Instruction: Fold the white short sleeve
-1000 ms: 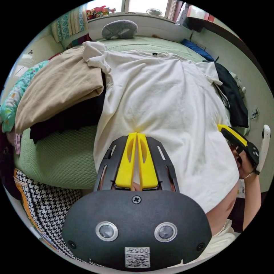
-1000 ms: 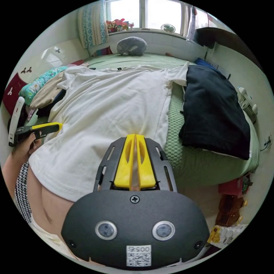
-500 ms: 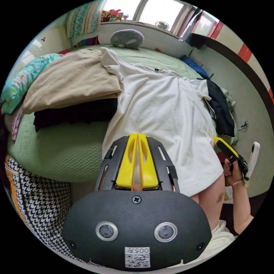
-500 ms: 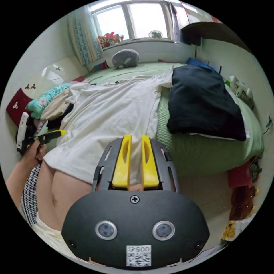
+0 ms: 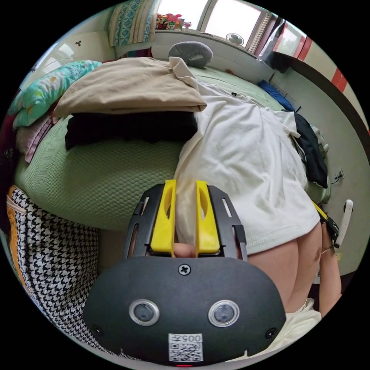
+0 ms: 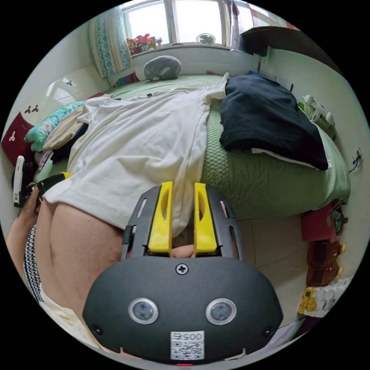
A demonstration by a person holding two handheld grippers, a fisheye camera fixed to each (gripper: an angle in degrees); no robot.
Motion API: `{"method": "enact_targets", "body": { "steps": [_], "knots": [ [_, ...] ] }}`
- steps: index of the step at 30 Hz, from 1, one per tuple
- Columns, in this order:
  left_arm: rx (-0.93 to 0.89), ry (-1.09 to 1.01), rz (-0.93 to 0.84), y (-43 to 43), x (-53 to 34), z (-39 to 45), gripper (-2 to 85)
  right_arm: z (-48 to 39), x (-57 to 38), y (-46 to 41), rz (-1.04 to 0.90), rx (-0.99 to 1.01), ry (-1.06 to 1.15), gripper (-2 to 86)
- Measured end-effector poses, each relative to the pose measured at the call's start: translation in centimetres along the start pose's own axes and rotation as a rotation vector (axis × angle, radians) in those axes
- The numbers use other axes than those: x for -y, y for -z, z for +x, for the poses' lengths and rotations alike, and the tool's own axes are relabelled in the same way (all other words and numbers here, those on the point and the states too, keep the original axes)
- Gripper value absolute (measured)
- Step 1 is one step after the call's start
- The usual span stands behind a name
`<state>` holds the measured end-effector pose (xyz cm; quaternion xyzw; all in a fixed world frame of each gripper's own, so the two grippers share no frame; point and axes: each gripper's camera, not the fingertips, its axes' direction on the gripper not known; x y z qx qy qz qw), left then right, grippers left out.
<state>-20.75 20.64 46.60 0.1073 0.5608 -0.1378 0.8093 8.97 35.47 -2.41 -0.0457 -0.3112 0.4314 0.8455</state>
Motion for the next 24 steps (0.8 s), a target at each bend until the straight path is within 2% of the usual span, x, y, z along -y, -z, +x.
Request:
{"method": "enact_targets", "body": {
  "steps": [5, 13, 17, 24],
  "knots": [
    [-0.032, 0.001, -0.042, 0.7, -0.7, -0.2, 4.9, 1.7, 0.1, 1.9, 0.018, 0.054, -0.034, -1.1],
    [-0.092, -0.002, -0.065, 2.7, -0.9, -0.8, 2.2, 4.0, 2.3, 9.8, 0.106, 0.155, -0.009, -1.6],
    [-0.144, -0.004, -0.051, 4.7, -0.3, -1.3, 2.1, 8.1, 4.0, 13.4, 0.145, 0.201, -0.091, -1.7],
    [-0.146, 0.003, -0.045, 5.8, 0.3, -2.1, 3.3, 11.9, 4.1, 8.3, 0.006, 0.191, -0.178, -1.6]
  ]
}}
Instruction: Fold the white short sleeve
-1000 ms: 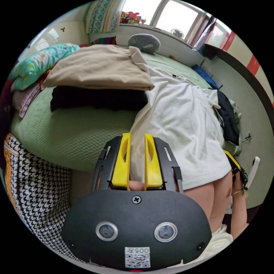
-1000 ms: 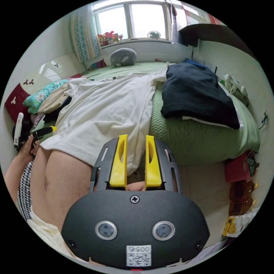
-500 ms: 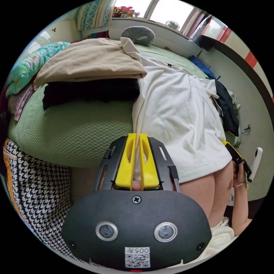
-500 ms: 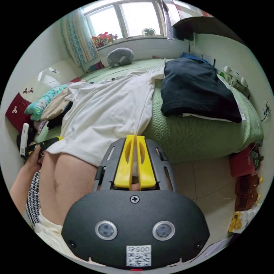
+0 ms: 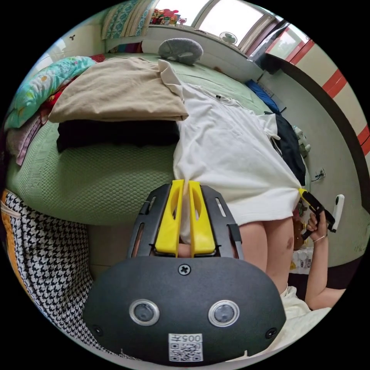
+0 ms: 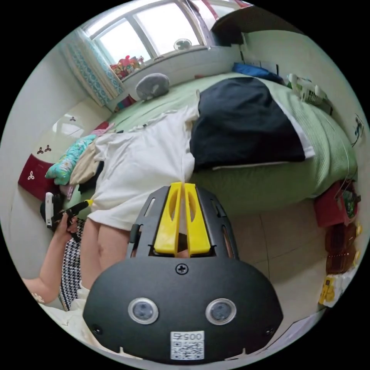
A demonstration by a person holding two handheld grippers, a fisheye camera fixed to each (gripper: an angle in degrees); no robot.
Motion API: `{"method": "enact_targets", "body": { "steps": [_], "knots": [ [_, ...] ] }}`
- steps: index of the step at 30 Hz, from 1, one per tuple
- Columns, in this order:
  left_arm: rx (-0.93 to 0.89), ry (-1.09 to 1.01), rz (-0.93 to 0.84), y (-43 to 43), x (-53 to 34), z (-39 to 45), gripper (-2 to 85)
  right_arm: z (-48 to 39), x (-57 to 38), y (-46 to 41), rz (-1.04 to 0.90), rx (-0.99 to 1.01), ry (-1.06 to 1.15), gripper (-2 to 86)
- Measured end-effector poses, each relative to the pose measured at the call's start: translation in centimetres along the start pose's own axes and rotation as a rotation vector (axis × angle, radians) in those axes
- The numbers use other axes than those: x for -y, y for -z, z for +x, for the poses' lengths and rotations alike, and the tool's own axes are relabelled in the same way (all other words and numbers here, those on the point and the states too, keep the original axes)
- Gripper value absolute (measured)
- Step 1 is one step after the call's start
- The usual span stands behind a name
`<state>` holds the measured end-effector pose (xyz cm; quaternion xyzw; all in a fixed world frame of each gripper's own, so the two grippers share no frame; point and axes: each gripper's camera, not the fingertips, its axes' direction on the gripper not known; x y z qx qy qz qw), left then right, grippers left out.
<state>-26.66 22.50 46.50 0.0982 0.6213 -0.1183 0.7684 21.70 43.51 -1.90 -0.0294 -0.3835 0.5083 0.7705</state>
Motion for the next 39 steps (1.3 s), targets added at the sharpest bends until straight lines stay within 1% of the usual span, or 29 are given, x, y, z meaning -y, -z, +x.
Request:
{"method": "enact_targets", "body": {
  "steps": [3, 6, 8, 10, 12, 15, 18, 22, 24, 25, 27, 29, 33, 36, 38, 39],
  "knots": [
    [-0.012, 0.031, -0.032, -0.2, 0.1, -0.7, 3.4, 0.8, -0.9, -3.2, -0.075, 0.018, -0.026, -1.3],
    [-0.009, 0.033, -0.053, -0.3, 0.3, -1.1, 3.3, 0.9, -1.4, -3.5, -0.047, 0.059, -0.052, -1.0],
    [-0.021, 0.033, -0.048, 0.1, 0.7, -1.2, 2.8, -0.2, -1.2, -2.5, 0.008, 0.162, 0.007, -1.0],
    [-0.025, 0.029, -0.038, 0.4, 1.3, -1.1, 2.1, -1.7, -0.6, -1.9, 0.052, 0.210, 0.068, -1.0],
    [-0.011, 0.012, -0.036, 0.4, 2.1, -0.7, 1.3, -3.4, 0.4, -2.3, 0.053, 0.190, 0.122, -1.0],
    [-0.009, 0.006, -0.058, 0.0, 3.5, -0.1, 0.5, -5.6, 2.0, -5.4, -0.009, 0.130, 0.177, -1.0],
    [0.024, 0.000, -0.122, -1.2, 4.6, 0.1, 0.2, -6.4, 2.5, -10.0, -0.099, 0.081, 0.164, -1.0],
    [-0.023, 0.028, -0.111, -0.9, 5.7, -0.6, 0.0, -6.2, 1.5, -15.7, -0.270, -0.061, 0.082, -1.0],
    [-0.033, 0.034, -0.116, -0.4, 6.3, -0.8, 0.0, -6.2, 0.8, -16.1, -0.244, -0.022, 0.065, -1.0],
    [-0.010, 0.033, -0.116, 0.2, 6.7, -0.8, 0.0, -6.5, 0.4, -16.3, -0.233, 0.009, 0.073, -1.0],
    [0.047, 0.026, -0.099, 1.7, 7.4, -0.7, 0.0, -7.3, 0.4, -16.4, -0.235, -0.017, 0.091, -1.0],
    [0.106, 0.031, -0.065, 4.3, 8.8, -0.2, -0.1, -9.1, 1.3, -15.5, -0.192, -0.065, 0.154, -1.0],
    [0.144, 0.016, -0.012, 8.0, 12.7, 1.2, -0.1, -13.1, 5.5, -14.3, -0.140, -0.060, 0.172, -1.0],
    [0.154, -0.014, 0.090, 10.8, 17.0, 3.0, -0.1, -18.6, 10.4, -13.9, -0.054, 0.017, 0.225, -1.0],
    [0.181, -0.031, 0.178, 12.8, 20.8, 4.1, -0.1, -24.0, 14.5, -14.3, 0.013, 0.134, 0.297, -1.0],
    [0.201, -0.032, 0.211, 13.3, 21.8, 4.4, -0.1, -25.4, 15.5, -14.6, 0.030, 0.162, 0.317, -1.0]
  ]
}}
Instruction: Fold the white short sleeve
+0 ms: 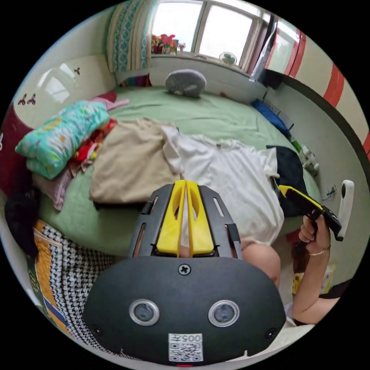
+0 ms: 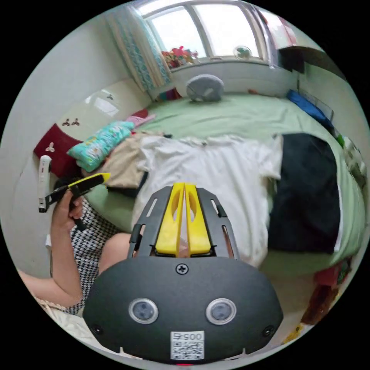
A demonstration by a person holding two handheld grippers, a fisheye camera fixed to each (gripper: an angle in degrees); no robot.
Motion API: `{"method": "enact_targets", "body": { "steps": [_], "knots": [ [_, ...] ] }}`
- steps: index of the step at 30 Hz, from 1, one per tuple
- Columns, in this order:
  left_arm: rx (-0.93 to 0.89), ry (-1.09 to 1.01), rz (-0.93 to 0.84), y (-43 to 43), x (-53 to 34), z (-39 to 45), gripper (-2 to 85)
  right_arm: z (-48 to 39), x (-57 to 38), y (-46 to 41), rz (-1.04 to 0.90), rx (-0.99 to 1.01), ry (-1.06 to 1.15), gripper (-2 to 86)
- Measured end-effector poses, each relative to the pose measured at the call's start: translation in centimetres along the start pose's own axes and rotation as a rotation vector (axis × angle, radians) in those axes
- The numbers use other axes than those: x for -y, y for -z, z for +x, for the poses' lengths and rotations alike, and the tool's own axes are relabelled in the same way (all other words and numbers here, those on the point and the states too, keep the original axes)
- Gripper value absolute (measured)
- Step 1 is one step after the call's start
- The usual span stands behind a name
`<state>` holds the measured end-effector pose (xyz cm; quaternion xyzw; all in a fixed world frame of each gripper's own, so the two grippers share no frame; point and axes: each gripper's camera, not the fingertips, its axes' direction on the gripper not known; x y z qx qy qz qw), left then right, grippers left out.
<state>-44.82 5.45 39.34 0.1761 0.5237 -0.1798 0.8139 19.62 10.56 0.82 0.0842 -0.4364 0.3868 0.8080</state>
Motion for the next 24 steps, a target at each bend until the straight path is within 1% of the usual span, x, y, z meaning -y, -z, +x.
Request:
{"method": "enact_targets", "body": {
  "steps": [2, 6, 9, 10, 11, 12, 14, 16, 17, 18, 20, 24],
  "knots": [
    [0.061, 0.001, 0.103, 0.7, 4.4, 0.3, -0.1, -3.5, 5.2, -2.5, 0.064, 0.066, 0.057, -1.0],
    [0.034, 0.003, 0.116, -0.6, 10.5, -1.0, -0.1, -7.9, 11.4, -7.9, 0.094, 0.062, 0.136, -1.0],
    [0.082, -0.005, 0.003, -4.4, 13.9, -2.6, -0.1, -9.9, 14.1, -14.6, 0.028, 0.027, 0.159, -1.0],
    [0.109, -0.034, -0.038, -6.1, 14.2, -3.1, -0.1, -10.6, 14.6, -17.8, -0.033, 0.013, 0.183, -1.0],
    [0.114, -0.016, -0.077, -7.6, 14.4, -4.0, -0.1, -11.3, 14.6, -20.8, -0.096, -0.013, 0.226, -1.0],
    [0.103, 0.018, -0.103, -8.3, 14.4, -4.7, -0.1, -11.5, 14.4, -22.1, -0.113, -0.032, 0.233, -1.0],
    [-0.021, 0.106, -0.119, -10.2, 14.1, -7.0, -0.1, -11.5, 13.3, -26.4, -0.158, -0.077, 0.231, -1.0],
    [-0.144, 0.093, -0.132, -11.5, 14.8, -8.1, -0.2, -10.7, 12.7, -28.9, -0.203, -0.084, 0.165, -1.0],
    [-0.172, 0.093, -0.163, -12.5, 15.5, -8.8, -0.2, -9.9, 12.8, -30.2, -0.217, -0.058, 0.118, -1.0],
    [-0.161, 0.096, -0.175, -12.9, 15.9, -9.0, -0.2, -9.6, 13.0, -30.8, -0.220, -0.039, 0.098, -1.0],
    [-0.069, 0.079, -0.217, -14.3, 16.9, -9.4, -0.2, -8.8, 14.1, -32.2, -0.193, 0.023, 0.046, -1.0],
    [-0.097, 0.015, -0.308, -17.2, 18.5, -9.7, -0.2, -8.3, 14.5, -33.9, -0.162, -0.010, 0.003, -1.0]
  ]
}}
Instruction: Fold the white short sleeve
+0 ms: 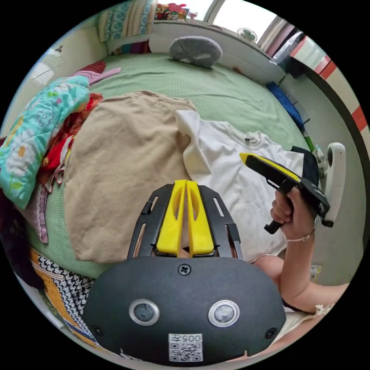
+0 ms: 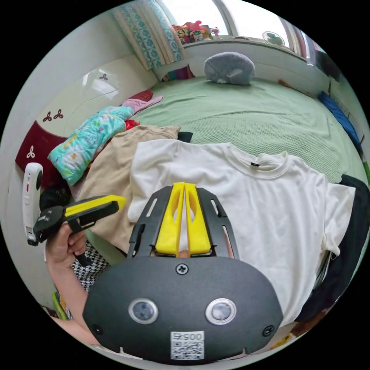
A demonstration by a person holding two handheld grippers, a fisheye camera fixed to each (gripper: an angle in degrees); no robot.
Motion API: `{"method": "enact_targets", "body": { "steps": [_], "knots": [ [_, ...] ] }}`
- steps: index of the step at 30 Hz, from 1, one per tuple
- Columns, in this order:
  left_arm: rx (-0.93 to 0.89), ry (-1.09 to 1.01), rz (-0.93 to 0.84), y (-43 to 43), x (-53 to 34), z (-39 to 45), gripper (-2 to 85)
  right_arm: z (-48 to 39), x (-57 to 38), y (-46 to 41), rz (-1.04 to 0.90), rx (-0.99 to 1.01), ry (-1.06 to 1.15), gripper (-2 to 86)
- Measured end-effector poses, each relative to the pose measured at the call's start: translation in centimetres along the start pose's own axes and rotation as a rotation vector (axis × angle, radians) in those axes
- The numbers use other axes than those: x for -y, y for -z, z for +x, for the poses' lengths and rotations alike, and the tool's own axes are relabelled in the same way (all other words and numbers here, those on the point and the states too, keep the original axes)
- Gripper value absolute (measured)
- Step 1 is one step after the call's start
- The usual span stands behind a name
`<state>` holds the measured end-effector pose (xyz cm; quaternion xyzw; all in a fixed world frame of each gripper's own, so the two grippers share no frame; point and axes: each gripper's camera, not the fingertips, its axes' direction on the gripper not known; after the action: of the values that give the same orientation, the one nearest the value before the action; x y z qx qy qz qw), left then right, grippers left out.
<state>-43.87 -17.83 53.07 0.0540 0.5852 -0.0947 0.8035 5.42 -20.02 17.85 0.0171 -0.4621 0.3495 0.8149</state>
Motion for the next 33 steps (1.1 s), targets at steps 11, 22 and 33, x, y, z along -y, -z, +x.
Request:
{"method": "enact_targets", "body": {
  "steps": [11, 22, 33],
  "knots": [
    [-0.122, 0.016, 0.027, -1.6, 5.3, -3.4, -0.2, -5.0, 1.0, -5.5, 0.046, -0.032, 0.202, -1.0],
    [-0.176, 0.101, 0.071, -3.2, 8.9, -7.6, -0.3, -12.0, 4.6, -10.1, 0.099, -0.117, 0.361, -1.0],
    [-0.255, 0.101, 0.123, -5.6, 12.8, -8.0, -0.5, -7.5, 7.8, -15.8, -0.023, -0.239, 0.252, -1.0]
  ]
}}
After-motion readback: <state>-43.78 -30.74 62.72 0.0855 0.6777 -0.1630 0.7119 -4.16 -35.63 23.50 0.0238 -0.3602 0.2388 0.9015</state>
